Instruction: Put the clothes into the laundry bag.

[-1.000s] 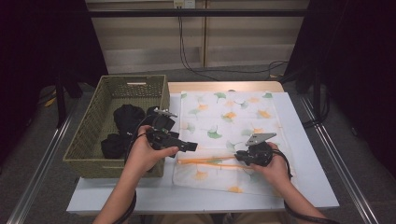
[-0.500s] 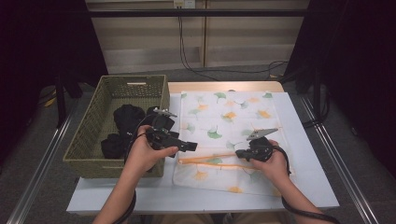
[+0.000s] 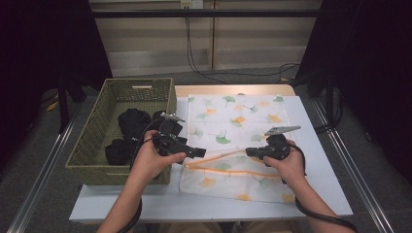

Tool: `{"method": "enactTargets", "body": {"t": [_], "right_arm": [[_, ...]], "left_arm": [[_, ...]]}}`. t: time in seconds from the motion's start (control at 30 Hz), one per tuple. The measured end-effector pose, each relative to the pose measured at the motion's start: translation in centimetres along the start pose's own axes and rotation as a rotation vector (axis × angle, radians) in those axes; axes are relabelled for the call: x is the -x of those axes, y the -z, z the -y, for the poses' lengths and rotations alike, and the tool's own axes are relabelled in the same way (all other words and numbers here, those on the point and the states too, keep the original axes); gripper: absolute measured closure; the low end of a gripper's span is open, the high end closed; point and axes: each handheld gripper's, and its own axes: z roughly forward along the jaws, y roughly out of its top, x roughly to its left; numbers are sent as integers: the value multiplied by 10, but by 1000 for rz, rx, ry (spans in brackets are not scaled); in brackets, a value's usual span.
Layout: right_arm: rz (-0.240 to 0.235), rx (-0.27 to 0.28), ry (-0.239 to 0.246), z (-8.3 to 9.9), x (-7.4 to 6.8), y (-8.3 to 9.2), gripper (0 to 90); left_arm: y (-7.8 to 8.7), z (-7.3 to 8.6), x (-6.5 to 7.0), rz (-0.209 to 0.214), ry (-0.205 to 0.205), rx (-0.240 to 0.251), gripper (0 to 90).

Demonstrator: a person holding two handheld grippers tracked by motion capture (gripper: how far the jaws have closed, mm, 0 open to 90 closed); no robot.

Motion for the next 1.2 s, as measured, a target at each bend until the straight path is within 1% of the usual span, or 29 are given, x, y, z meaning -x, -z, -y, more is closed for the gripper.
{"method": "enactTargets", "body": {"t": [0.03, 0.07, 0.1, 0.17, 0.3, 0.37, 0.4, 0.43, 0.63, 0.67, 0.7, 0.77, 0.87, 0.93, 1.0, 1.1, 1.13, 1.2], "right_arm": [[-2, 5, -2, -1, 0, 0, 900], [14, 8, 0, -1, 0, 1, 900], [7, 6, 0, -2, 0, 2, 900], [16, 15, 4, -4, -1, 3, 900], [13, 10, 1, -8, -2, 4, 900], [7, 16, -14, -10, -3, 5, 900], [7, 16, -14, -10, -3, 5, 900], [2, 22, -28, -12, -3, 7, 900], [-5, 42, -36, -19, -1, 11, 900], [-7, 41, -39, -20, -1, 11, 900], [-5, 43, -34, -21, 0, 12, 900], [-1, 45, -41, -23, 0, 13, 900], [-8, 53, -48, -25, 2, 14, 900], [1, 49, -51, -28, 2, 13, 900], [1, 59, -57, -30, 4, 14, 900], [-1, 60, -58, -33, 6, 14, 900], [-1, 60, -58, -33, 6, 14, 900], [-9, 65, -61, -35, 6, 14, 900]], "left_arm": [[0, 0, 0, 3, -2, 0, 77], [0, 0, 0, 3, -2, 0, 77], [0, 0, 0, 1, -4, 1, 77], [0, 0, 0, 1, -4, -2, 77], [-1, 0, 0, 1, 1, 2, 77], [0, 0, 0, 1, -3, -2, 78], [0, 0, 0, 1, -3, -2, 78], [0, 0, 0, 2, -3, -2, 78], [-2, 0, 1, 5, -1, -2, 79], [-2, 0, 1, 4, -8, -7, 79], [-2, 0, 0, 2, -4, -6, 79], [-2, 0, 0, 2, -5, -6, 79], [-2, 1, 0, 1, -3, -6, 79], [-2, 1, 0, 1, -4, -7, 79], [-3, 1, 0, 0, -8, -11, 79], [-3, 1, 0, -1, -6, -11, 79], [-3, 1, -1, -1, -11, -13, 79], [-3, 1, -1, -4, -13, -12, 79]]}}
